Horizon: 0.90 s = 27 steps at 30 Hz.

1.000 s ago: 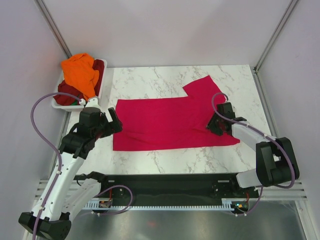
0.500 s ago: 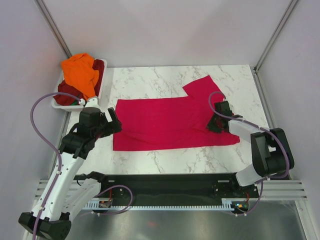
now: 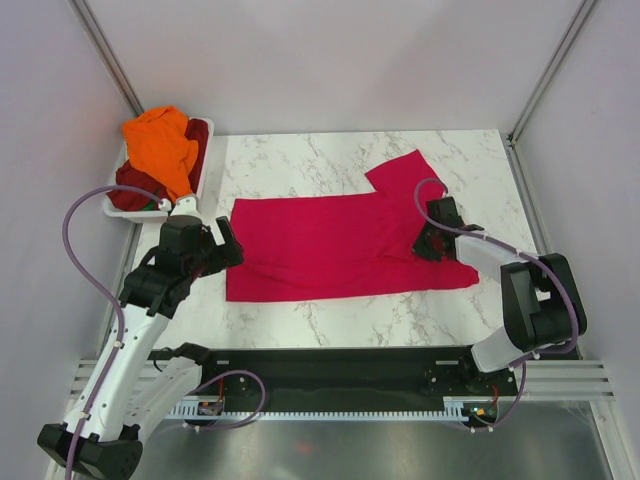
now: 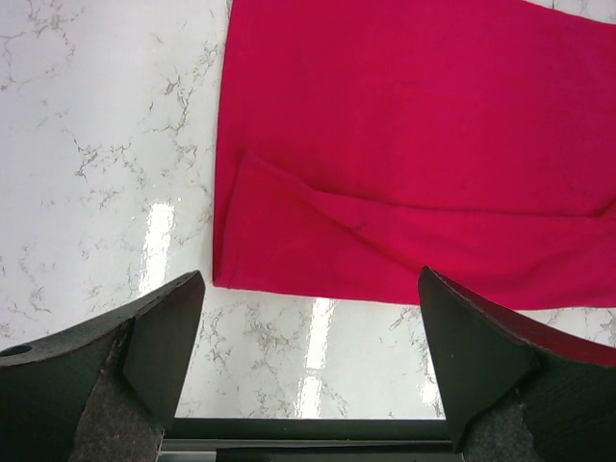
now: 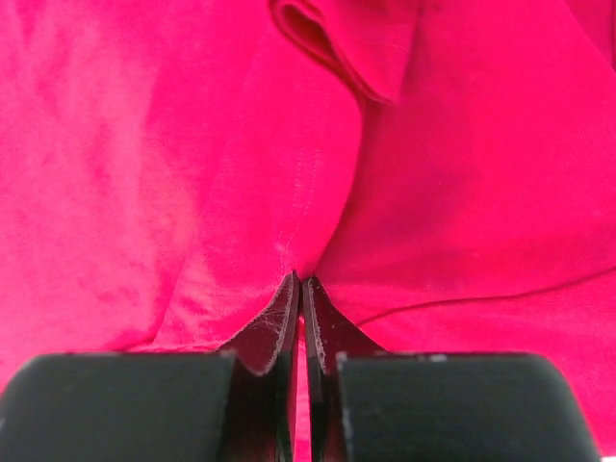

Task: Fold and stack the t-shirts
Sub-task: Fold the tshirt

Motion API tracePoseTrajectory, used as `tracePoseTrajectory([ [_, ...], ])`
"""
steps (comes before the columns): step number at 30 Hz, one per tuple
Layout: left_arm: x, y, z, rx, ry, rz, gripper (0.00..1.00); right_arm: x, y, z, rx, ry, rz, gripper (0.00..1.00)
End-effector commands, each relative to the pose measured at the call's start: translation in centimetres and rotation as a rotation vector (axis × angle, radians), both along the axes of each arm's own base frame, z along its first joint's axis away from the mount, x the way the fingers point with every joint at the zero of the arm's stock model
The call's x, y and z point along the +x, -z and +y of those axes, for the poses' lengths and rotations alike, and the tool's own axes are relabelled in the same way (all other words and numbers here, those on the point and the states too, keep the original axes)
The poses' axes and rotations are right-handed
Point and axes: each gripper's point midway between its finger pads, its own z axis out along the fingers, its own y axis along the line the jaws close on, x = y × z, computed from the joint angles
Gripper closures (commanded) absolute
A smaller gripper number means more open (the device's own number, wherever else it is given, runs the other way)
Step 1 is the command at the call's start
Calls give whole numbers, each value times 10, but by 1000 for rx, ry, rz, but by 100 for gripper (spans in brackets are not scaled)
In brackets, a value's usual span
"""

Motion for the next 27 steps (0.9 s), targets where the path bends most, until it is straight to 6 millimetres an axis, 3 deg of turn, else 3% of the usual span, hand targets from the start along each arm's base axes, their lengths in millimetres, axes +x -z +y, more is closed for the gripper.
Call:
tracePoseTrajectory([
  [1, 1, -2, 5, 38, 4, -17, 0, 16, -26, 7, 1, -22, -65, 92],
  [6, 1, -3, 6, 38, -1, -19, 0, 24, -36, 14, 9, -35, -82, 93],
  [9, 1, -2, 6, 39, -2, -19, 0, 29, -42, 18, 7, -53, -76, 85],
  [12, 1, -3, 6, 40, -2, -19, 0, 30, -45, 19, 2, -59, -78, 85],
  [20, 1, -3, 7, 40, -3, -22, 0, 29, -38, 25, 11, -68, -63, 86],
  [23, 1, -3, 7, 39, -3, -22, 0, 37, -33, 32, 13, -75, -64, 86],
  [27, 1, -4, 7, 40, -2, -24, 0, 62, -41, 47, 2, -107, -96, 86],
])
